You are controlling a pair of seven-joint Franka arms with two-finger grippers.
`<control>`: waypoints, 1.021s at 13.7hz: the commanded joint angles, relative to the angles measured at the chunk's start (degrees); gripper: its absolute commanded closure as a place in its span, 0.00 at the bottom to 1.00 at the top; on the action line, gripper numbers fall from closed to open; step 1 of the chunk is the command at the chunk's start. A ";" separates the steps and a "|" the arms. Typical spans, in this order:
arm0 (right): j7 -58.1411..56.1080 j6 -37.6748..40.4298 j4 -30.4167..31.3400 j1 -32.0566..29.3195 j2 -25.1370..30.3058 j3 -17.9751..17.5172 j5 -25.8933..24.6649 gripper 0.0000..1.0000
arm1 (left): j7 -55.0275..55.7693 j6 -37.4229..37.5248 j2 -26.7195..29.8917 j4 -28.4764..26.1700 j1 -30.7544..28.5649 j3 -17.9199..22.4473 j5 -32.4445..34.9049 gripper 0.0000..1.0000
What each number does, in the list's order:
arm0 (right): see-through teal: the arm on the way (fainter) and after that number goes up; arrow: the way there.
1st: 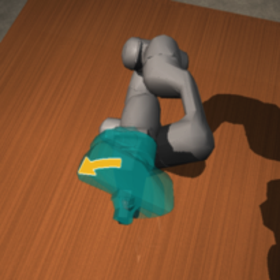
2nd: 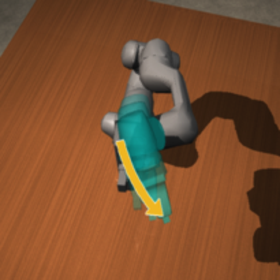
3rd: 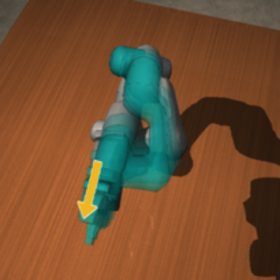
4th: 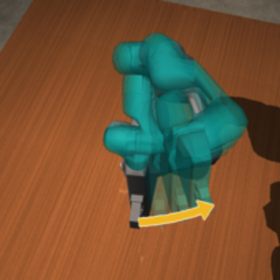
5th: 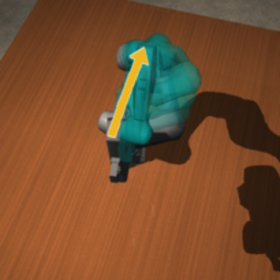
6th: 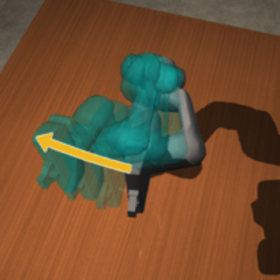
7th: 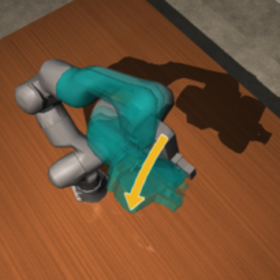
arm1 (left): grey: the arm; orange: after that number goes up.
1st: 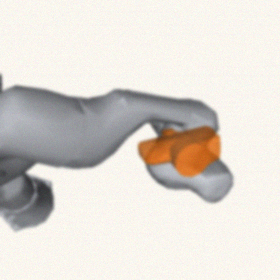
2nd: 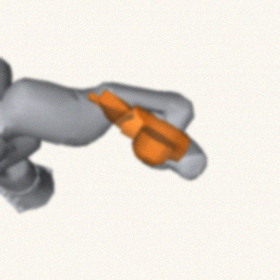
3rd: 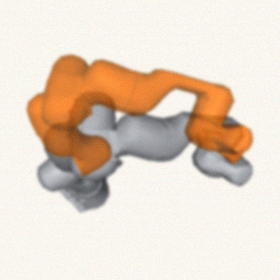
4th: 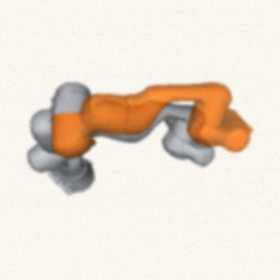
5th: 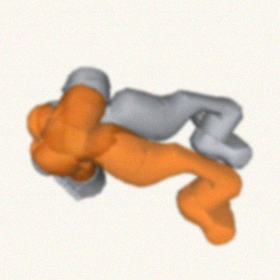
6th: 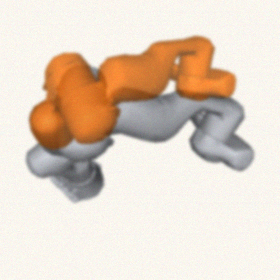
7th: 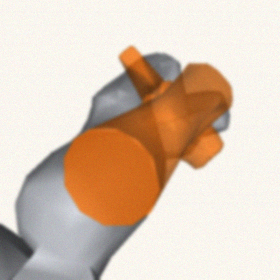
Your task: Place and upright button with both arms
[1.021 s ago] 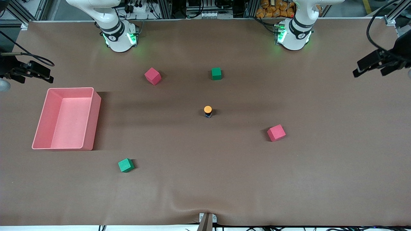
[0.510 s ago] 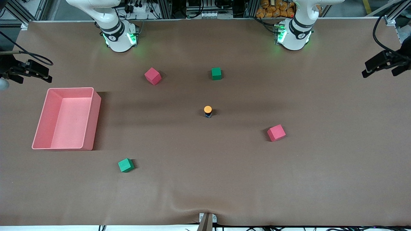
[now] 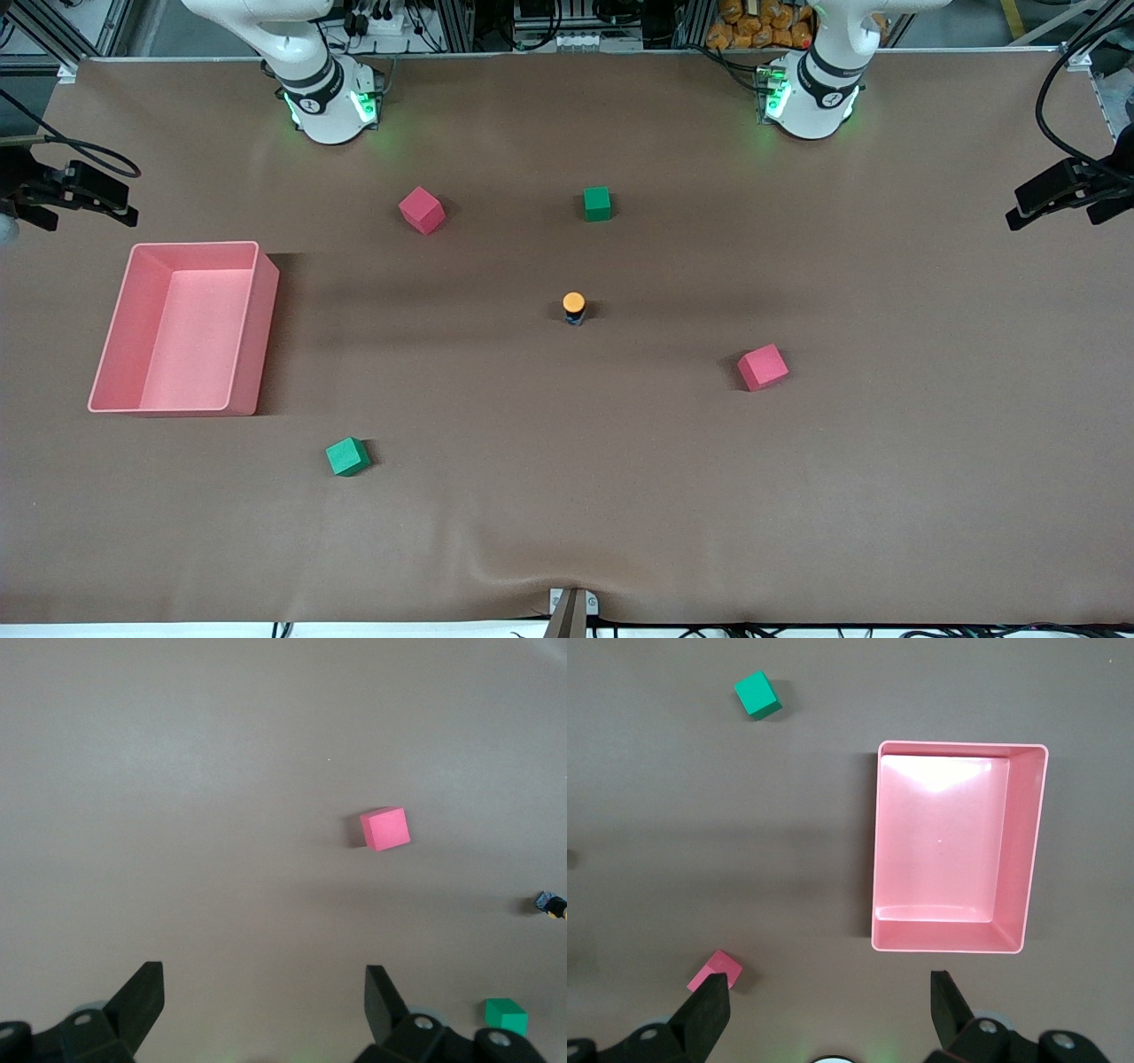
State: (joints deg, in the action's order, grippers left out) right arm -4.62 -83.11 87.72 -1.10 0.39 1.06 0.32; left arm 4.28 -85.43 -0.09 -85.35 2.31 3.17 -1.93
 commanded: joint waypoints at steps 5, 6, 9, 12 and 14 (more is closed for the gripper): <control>-0.57 0.41 -0.19 -0.39 0.57 -0.35 -0.58 0.00 | -0.59 0.35 -0.44 0.80 0.07 -0.18 0.53 0.00; -0.65 0.41 -0.19 -0.39 0.57 -0.44 -0.58 0.00 | -0.24 0.35 -0.44 0.71 0.07 -0.18 0.53 0.00; -0.65 0.23 -0.19 -0.39 0.57 -0.35 -0.58 0.00 | -0.49 0.35 -0.44 0.80 0.07 -0.27 0.70 0.00; -0.57 -0.21 -0.19 -0.22 0.49 -0.44 -0.58 0.00 | -0.76 0.35 -0.61 0.71 -0.11 -0.36 0.44 0.00; -0.48 -0.12 -0.19 -0.22 0.57 -0.44 -0.41 0.00 | -0.76 0.35 -0.44 1.06 -0.02 -0.36 1.05 0.00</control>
State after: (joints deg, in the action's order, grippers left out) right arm -4.70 -83.31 87.69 -1.08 0.39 0.97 0.32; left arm 4.28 -85.42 -0.32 -85.35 2.36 3.07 -1.93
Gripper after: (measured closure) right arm 0.000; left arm 0.000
